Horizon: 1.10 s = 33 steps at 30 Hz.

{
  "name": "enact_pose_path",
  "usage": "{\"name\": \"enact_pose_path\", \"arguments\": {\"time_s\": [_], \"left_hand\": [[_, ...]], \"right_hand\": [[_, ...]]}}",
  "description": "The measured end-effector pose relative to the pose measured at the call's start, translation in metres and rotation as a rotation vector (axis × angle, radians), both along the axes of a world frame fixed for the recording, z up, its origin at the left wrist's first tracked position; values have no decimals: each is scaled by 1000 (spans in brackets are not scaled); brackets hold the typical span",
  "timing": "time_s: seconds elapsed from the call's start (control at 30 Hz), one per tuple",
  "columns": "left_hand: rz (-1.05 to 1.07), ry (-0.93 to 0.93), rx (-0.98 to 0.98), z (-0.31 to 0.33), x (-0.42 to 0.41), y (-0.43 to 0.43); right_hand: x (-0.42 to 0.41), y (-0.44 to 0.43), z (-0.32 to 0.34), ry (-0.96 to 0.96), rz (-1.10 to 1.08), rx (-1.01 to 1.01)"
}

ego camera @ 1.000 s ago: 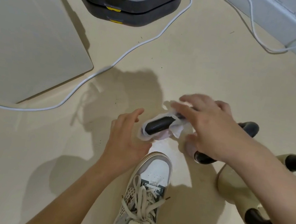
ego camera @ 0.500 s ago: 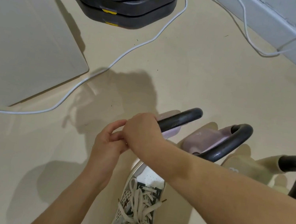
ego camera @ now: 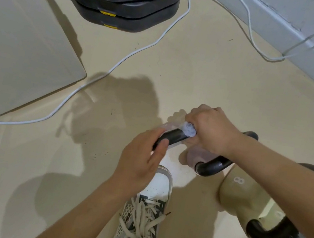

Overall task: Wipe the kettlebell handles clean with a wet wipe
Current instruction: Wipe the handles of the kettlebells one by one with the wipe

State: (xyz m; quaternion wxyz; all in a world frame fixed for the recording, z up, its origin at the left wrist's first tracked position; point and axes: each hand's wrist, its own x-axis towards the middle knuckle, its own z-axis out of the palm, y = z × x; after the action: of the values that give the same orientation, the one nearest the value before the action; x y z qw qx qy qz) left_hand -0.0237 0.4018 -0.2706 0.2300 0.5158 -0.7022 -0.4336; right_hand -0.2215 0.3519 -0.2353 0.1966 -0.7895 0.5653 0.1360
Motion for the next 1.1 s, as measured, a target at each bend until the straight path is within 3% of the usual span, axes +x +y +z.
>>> {"name": "enact_pose_path", "arguments": {"time_s": [0.1,0.2,0.33,0.5,0.67,0.8,0.97,1.1], "left_hand": [[-81,-221,-117,8,-21,-17],[-227,-412,-110,13,-30,-37],[-225,-161,-7,9,-14,-35],[142,149,95,-4,12,9],[317,206,149,1,9,16],[287,133,98,2,7,22],[178,-61,-12,11,-4,17],[-33,-76,191,29,-32,-16]], "right_hand": [[7,3,-9,-45,-127,-37],[16,6,-11,-108,-197,-70],[37,8,-4,7,-68,-140],[73,6,-13,160,156,-247],[45,0,-19,-85,276,-436],[10,-4,-20,-43,-22,-269],[28,15,-18,-296,-657,-118],[50,35,-16,-549,-861,-73]]}}
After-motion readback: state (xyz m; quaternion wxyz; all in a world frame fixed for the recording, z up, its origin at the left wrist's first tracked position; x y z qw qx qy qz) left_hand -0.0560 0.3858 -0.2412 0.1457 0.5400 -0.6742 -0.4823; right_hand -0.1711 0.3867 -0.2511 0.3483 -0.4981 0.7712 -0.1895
